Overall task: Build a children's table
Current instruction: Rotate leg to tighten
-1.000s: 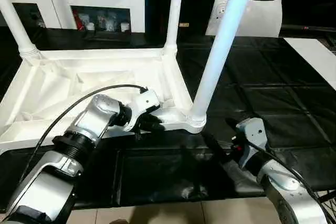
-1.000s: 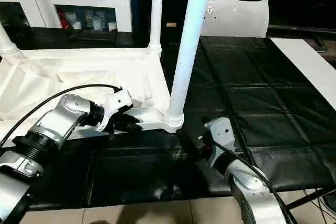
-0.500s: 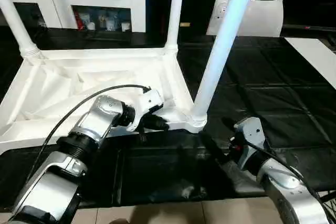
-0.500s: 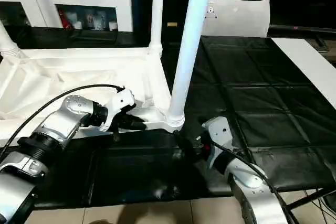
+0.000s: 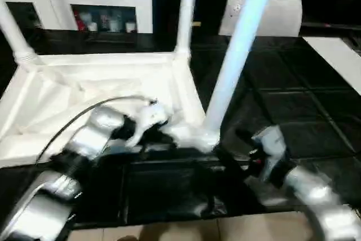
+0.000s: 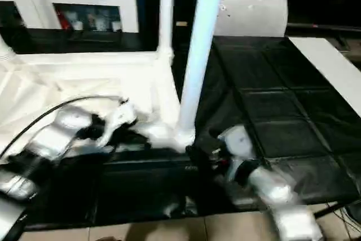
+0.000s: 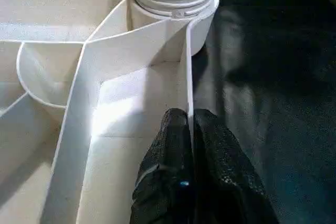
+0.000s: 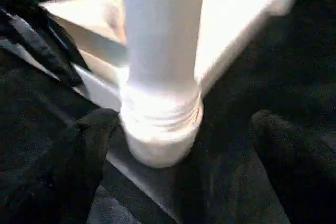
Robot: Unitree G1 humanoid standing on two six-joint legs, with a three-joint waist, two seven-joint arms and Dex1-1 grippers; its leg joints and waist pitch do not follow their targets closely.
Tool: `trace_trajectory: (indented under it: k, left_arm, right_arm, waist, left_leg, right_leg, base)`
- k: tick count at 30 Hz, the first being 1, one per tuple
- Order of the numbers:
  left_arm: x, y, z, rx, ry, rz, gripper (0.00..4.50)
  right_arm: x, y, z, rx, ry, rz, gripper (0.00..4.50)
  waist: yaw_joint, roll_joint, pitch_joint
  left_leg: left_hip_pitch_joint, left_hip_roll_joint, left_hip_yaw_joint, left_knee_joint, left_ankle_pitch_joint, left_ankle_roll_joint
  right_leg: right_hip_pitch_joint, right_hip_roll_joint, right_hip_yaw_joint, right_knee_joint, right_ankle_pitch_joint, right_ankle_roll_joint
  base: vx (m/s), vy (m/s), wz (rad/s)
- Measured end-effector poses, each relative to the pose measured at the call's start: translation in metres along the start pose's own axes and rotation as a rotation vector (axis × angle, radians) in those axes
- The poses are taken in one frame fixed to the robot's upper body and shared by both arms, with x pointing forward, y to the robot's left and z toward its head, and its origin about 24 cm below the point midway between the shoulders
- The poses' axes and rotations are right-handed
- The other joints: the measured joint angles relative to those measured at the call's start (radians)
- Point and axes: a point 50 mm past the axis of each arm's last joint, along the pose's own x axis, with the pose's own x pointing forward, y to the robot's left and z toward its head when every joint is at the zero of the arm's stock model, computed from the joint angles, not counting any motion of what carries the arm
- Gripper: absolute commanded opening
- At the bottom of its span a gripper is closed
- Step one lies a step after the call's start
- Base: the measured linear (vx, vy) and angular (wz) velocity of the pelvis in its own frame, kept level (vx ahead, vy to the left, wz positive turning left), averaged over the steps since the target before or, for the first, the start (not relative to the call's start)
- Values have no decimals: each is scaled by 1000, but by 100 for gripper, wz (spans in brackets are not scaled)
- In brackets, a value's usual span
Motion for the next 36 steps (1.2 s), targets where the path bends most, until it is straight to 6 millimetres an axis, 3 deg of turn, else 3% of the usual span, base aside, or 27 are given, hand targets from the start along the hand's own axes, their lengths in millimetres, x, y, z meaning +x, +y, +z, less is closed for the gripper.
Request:
trace_trajectory:
  k: [6,12,24,31,36]
  left_arm:
    - [-6,-7,-5,51,7,-49,12]
    - [-12,-13,-8,84,23,-92,0]
    - [-14,-23,-7,124,46,-161,0]
    - [-13,-24,-7,125,49,-168,0]
    - [-14,-24,-7,125,51,-168,0]
  right_arm:
    - [-1,-1,8,-39,45,251,450]
    - [4,-3,16,-59,89,445,387]
    - [17,-9,12,-13,128,582,286]
    - [30,-7,13,-35,118,628,225]
    - [30,-7,14,-57,124,639,206]
  waist:
    - [4,0,0]
    - [7,-2,0]
    - [25,-6,0]
    - [26,-6,0]
    - [26,-7,-1]
  left_leg:
    - [-1,0,0,2,0,0]
    - [-1,0,0,3,0,1]
    - [-2,0,0,5,1,2]
    - [-2,0,0,7,1,2]
    - [-2,0,0,7,1,2]
  right_leg:
    - [1,0,0,0,0,0]
    - [1,-1,0,1,1,-1]
    - [0,-1,-1,1,1,-1]
    - [0,-1,-1,3,1,-1]
    - [0,-1,-1,4,1,-1]
  base:
    - [0,0,0]
    - [0,0,0]
    - [0,0,0]
    - [0,0,0]
    - [0,0,0]
